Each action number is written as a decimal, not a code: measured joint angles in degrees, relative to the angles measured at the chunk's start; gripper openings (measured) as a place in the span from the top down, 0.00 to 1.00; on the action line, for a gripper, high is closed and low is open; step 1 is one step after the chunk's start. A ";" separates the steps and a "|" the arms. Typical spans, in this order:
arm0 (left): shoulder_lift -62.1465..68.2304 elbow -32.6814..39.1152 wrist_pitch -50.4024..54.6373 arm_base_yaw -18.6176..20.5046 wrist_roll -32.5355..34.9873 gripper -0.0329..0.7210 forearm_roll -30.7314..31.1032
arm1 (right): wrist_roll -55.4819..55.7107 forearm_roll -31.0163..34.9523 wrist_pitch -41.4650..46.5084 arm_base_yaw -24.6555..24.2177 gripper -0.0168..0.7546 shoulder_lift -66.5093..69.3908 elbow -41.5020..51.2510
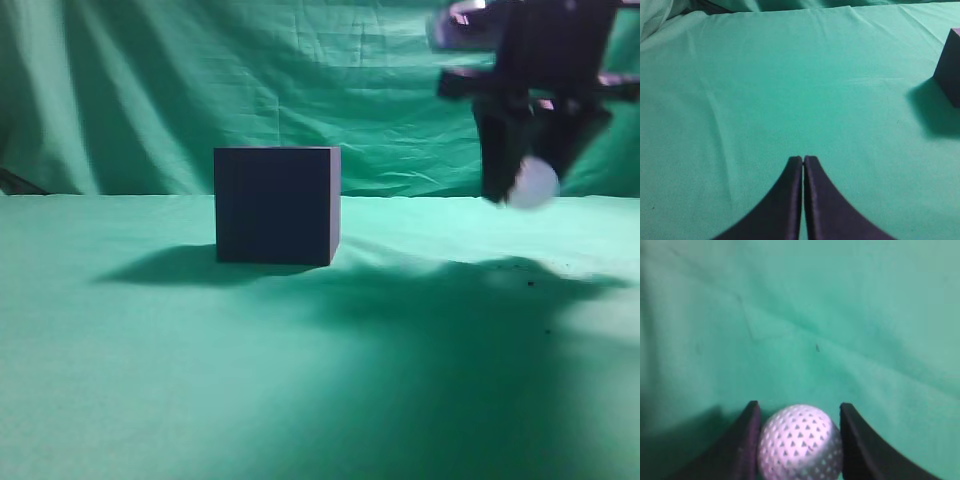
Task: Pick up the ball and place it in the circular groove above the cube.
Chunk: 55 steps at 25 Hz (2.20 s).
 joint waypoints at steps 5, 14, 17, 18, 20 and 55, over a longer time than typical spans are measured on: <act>0.00 0.00 0.00 0.00 0.00 0.96 0.00 | -0.24 0.92 0.59 5.40 0.58 -3.47 -8.72; 0.00 0.00 0.00 0.00 0.00 0.96 0.00 | -0.97 5.31 -5.34 15.66 0.58 0.41 -14.46; 0.00 0.00 0.00 0.00 0.00 0.96 0.00 | -1.05 5.72 -6.02 15.70 0.58 3.03 -14.95; 0.00 0.00 0.00 0.00 0.00 0.96 0.00 | -1.05 5.72 -6.31 15.59 0.58 3.68 -14.95; 0.00 0.00 0.00 0.00 0.00 0.96 0.00 | -1.19 5.94 -6.70 15.59 0.58 4.70 -14.95; 0.00 0.00 0.00 0.00 0.00 0.96 0.00 | 7.13 -0.22 19.32 15.59 0.98 -19.80 -14.80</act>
